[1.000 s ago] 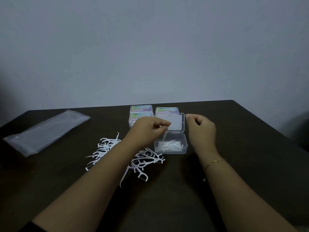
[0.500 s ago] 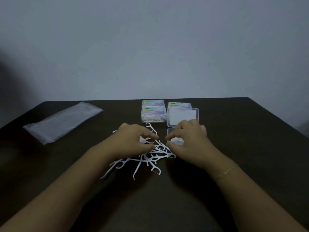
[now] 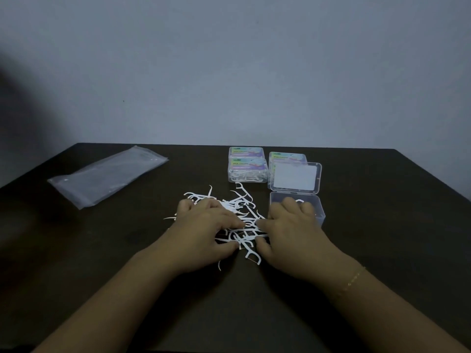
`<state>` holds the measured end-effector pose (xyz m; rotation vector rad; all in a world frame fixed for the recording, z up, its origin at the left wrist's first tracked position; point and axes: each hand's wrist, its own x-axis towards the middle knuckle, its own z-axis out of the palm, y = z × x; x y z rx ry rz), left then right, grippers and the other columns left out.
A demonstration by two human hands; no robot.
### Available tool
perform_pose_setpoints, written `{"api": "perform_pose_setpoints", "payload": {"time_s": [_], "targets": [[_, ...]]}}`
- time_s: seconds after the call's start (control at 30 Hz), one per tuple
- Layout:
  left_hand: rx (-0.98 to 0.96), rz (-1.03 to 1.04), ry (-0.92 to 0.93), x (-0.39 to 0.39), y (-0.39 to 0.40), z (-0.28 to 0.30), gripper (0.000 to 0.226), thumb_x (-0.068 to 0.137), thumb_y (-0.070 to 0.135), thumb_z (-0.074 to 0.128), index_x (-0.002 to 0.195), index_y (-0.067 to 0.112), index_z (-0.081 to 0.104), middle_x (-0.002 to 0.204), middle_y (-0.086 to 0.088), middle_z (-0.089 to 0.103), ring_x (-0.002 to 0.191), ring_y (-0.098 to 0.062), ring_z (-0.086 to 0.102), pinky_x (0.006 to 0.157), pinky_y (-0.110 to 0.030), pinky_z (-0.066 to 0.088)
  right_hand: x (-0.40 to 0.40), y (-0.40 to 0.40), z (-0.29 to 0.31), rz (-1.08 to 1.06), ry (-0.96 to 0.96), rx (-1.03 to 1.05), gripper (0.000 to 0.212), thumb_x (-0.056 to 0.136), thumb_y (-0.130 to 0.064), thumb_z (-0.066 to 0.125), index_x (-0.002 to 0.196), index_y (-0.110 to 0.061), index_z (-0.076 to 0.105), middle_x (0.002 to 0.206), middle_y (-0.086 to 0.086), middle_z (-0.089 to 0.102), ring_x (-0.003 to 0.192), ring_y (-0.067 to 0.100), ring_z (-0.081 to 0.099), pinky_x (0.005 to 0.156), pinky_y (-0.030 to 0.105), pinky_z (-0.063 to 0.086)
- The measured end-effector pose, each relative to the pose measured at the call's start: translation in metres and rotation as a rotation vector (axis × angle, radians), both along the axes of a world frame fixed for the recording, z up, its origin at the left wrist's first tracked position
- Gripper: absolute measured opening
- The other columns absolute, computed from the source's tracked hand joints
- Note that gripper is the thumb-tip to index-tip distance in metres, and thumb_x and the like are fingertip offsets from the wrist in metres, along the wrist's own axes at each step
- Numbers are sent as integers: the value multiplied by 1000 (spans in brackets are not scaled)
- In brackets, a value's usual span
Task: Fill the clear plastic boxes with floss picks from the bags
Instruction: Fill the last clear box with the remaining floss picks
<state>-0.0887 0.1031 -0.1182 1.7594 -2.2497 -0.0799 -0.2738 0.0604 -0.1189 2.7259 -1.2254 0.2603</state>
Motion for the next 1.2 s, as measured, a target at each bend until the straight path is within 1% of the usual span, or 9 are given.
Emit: {"api": "perform_pose_setpoints", "payload": {"time_s": [0.2,0.33,0.4,0.53,0.7,0.87,0.97,1.03,1.2], "targets": [[-55,62,7,-1,-1,-1,25,92,42,56,116,48,61,108,28,60,113,5,40,85,-25,11,2,-5,1,-11,-44,-20,32,94,-39,44,111,-26,67,106,-3,51,108,21,37,77,34,16],[-101,75,-29,-3,-3,-5,28,92,45,54,119,47,60,115,29,59,114,6,40,82,-25,11,3,-7,-1,-33,18,-143,14,60,-40,73,57,-27,71,63,-7,52,69,18,52,61,32,28],[-124,76,-10,-2,-3,-7,28,91,46,54,118,45,61,115,28,61,115,4,43,81,-25,10,2,-7,-3,-22,-6,-153,19,51,-38,81,49,-26,66,57,-8,49,63,18,52,56,31,34],[-176,101,8,3,-3,-10,40,85,53,46,122,45,58,118,25,60,117,4,43,83,-24,11,-3,-6,1,30,-94,-116,15,56,-33,80,54,-25,68,59,-9,48,66,19,53,59,32,31],[-153,123,50,6,-4,-10,35,90,42,57,126,44,56,112,20,61,110,1,44,85,-24,12,-10,-9,13,27,-149,103,23,89,-41,53,94,-31,73,79,-12,46,93,9,37,77,32,21],[-141,131,75,6,-5,-10,36,91,40,57,126,43,56,115,20,61,112,1,44,85,-24,12,-14,-16,23,-11,-436,294,31,89,-35,57,59,-31,64,65,-7,55,83,13,49,81,35,38],[-138,127,131,6,-4,-10,36,90,36,61,125,42,56,120,20,61,116,1,46,88,-22,13,-18,-19,23,-36,-607,270,28,89,-28,59,63,-23,68,71,-7,56,88,20,49,80,46,43],[-135,119,152,6,-4,-11,36,90,32,61,125,41,56,121,21,60,117,3,47,89,-21,14,-19,-23,21,-80,-657,237,29,90,-26,58,61,-29,61,76,-8,53,93,20,46,83,49,42],[-133,91,196,4,-5,-11,38,92,20,59,127,36,57,115,17,63,112,1,53,93,-21,20,-23,-37,16,-251,-543,128,22,94,-31,53,101,-25,72,105,-2,61,106,20,44,88,42,39]]}}
